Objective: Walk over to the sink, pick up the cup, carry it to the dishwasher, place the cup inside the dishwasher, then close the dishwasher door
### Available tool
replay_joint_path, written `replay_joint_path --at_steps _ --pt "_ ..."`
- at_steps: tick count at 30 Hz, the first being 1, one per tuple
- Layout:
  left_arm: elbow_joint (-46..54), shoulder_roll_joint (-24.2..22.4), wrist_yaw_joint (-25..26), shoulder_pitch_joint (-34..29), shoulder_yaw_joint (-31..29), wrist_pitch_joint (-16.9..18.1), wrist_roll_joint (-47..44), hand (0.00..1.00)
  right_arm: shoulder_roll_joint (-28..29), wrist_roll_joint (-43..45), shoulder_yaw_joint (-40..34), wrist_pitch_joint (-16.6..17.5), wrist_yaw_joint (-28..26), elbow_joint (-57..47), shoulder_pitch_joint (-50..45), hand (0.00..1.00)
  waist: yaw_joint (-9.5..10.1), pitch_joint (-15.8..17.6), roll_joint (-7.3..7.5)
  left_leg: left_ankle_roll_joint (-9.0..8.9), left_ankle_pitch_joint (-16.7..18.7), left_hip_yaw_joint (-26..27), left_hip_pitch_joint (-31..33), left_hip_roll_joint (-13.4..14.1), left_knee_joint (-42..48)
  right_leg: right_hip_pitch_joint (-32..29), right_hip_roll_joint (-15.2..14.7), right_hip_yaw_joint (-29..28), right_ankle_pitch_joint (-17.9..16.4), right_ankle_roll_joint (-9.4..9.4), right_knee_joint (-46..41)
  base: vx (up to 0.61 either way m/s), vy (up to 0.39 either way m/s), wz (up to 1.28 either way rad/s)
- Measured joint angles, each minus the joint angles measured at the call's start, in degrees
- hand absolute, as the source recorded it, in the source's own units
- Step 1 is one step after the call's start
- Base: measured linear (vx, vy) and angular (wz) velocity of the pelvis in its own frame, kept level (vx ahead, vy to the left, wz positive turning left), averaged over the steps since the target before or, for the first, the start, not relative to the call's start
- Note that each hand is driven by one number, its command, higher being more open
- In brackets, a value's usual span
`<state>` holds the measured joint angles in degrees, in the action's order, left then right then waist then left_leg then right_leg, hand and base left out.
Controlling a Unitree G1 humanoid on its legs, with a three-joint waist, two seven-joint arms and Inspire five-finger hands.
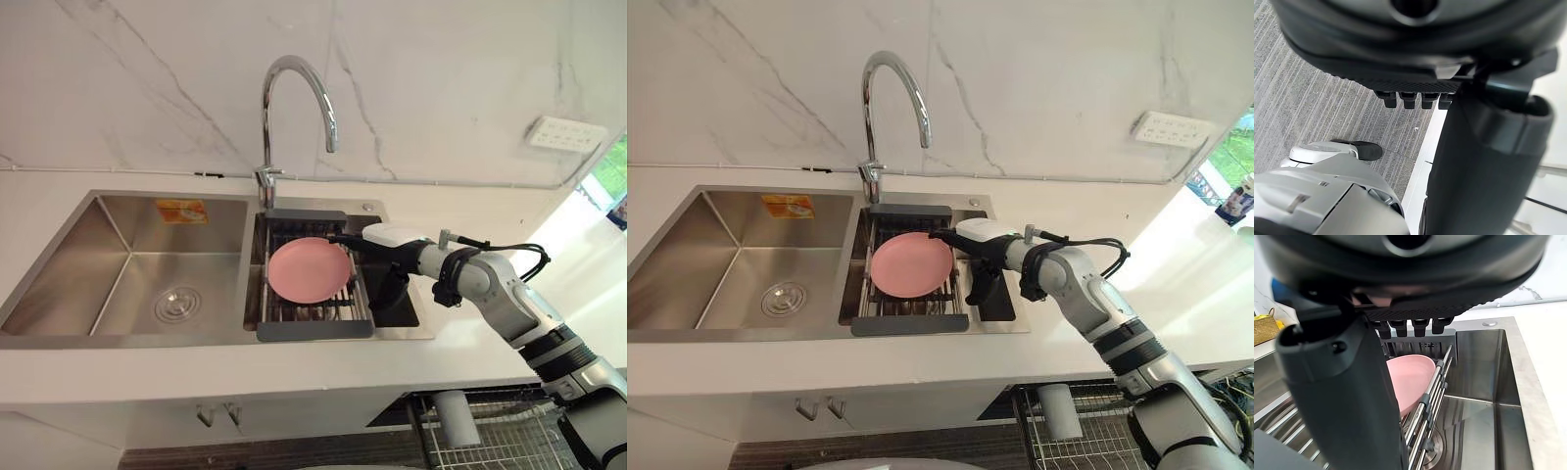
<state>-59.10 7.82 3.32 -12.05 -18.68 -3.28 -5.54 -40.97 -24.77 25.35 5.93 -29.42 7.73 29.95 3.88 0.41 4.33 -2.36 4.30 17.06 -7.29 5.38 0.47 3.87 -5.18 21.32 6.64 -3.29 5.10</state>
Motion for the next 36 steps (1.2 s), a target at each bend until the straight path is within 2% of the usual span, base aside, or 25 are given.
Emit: replay_joint_path --at_steps 13,18,30,36 --pt "1.6 0.1 -0.9 -0.1 0.3 -1.4 -0.3 1.00 1.1 2.7 1.6 -0.2 1.8 7.1 3.7 1.00 1.66 0.1 -0.18 -0.03 -1.6 -2.3 1.6 0.0 -0.5 -0.6 0.0 2.3 0.2 0.26 0.1 -0.03 0.001 0.08" --pt "3.3 0.1 -0.9 -1.7 1.8 -2.1 -2.1 1.00 2.7 3.2 1.7 -0.2 2.3 11.8 3.7 1.00 1.74 0.3 -0.35 0.20 -3.4 -3.2 1.2 -0.7 -2.9 -0.6 -0.6 3.8 0.2 0.25 0.1 -0.04 0.010 0.13" --pt "7.8 0.2 -1.0 -3.0 3.4 -3.6 -2.9 1.00 4.8 3.1 2.5 0.0 3.8 14.6 3.7 1.00 2.96 3.3 -0.87 0.40 -4.8 -5.6 1.3 -1.3 -4.4 -0.1 -1.1 6.2 0.2 0.22 0.1 -0.01 0.006 0.10" --pt "9.6 0.3 -1.0 -3.4 4.5 -4.4 -3.5 1.00 5.4 -2.5 4.7 1.2 8.2 16.5 3.6 1.00 3.33 4.1 -0.80 0.44 -4.8 -6.4 1.6 -1.8 -4.4 0.1 -1.7 7.1 0.1 0.00 0.0 0.01 0.024 0.08"
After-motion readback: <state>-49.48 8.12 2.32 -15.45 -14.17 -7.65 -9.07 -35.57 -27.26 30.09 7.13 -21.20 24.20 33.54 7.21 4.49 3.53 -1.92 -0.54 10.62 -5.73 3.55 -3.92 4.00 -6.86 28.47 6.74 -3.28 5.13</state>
